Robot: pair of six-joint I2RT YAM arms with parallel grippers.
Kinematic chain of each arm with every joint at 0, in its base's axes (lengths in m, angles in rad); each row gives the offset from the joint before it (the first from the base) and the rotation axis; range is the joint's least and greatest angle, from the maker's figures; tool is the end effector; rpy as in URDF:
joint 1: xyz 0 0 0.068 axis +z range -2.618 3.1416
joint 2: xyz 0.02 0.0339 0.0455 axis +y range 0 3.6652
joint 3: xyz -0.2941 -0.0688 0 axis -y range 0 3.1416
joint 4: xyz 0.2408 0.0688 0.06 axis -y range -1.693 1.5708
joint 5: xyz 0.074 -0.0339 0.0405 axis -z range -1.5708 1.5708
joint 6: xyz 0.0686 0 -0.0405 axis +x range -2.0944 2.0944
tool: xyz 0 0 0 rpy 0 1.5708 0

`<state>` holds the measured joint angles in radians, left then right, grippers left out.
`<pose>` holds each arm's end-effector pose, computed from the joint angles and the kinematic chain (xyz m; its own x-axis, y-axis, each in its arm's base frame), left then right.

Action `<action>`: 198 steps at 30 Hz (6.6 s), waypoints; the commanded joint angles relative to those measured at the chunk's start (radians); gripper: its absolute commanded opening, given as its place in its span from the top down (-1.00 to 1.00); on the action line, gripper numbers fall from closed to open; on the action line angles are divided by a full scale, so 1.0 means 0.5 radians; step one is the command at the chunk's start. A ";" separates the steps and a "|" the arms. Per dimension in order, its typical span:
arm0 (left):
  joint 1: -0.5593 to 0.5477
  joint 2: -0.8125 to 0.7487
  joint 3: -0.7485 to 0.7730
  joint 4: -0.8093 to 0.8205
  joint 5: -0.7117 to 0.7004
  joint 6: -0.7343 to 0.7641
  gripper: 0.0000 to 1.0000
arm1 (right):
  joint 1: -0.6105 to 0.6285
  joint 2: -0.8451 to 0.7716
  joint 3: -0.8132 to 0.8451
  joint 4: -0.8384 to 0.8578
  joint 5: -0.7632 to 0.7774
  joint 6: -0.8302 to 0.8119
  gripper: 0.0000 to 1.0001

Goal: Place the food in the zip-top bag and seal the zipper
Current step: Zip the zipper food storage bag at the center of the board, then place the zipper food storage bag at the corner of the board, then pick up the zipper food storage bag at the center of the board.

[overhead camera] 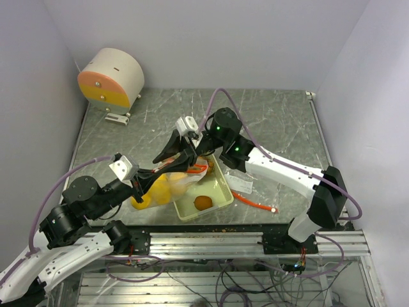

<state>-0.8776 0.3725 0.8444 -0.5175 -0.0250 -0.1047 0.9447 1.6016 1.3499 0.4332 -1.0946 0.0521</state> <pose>0.0497 -0.0571 0.3769 -0.1077 -0.0339 -0.9936 0.7458 0.6581 -0.1033 0.1738 0.3444 0.4246 0.0596 0.1232 -0.9906 -0.8880 -0.4467 -0.1090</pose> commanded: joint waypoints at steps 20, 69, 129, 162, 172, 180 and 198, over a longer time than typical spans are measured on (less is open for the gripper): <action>0.009 -0.023 0.072 -0.009 -0.005 -0.023 0.87 | 0.016 0.060 0.055 -0.037 -0.041 0.016 0.42; 0.007 -0.404 0.349 -0.315 -0.931 -0.055 0.86 | -0.435 -0.133 -0.279 -0.460 -0.057 -0.281 1.00; 0.004 0.141 -0.356 0.790 -2.630 -0.063 0.65 | -0.565 -0.153 -0.444 -0.526 1.134 0.361 -1.00; 0.004 0.068 -0.270 0.347 -1.347 -0.727 -0.99 | -0.707 -0.438 -0.552 -1.573 2.424 0.895 -1.00; 0.004 0.420 -0.262 0.364 -1.140 -0.782 -0.99 | -0.810 -0.472 -0.609 -1.912 2.562 1.064 -1.00; 0.005 0.416 -0.311 0.386 -1.030 -0.821 -1.00 | -0.810 -0.272 -0.612 -1.718 2.599 1.122 -1.00; 0.005 0.365 -0.340 0.290 -1.017 -0.830 -0.97 | -0.773 0.252 -0.586 -1.619 2.909 1.124 0.40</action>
<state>-0.8795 0.5701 0.6888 -0.3649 -0.5507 -0.5098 0.5541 1.7161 1.0431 -0.3603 0.2642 0.6094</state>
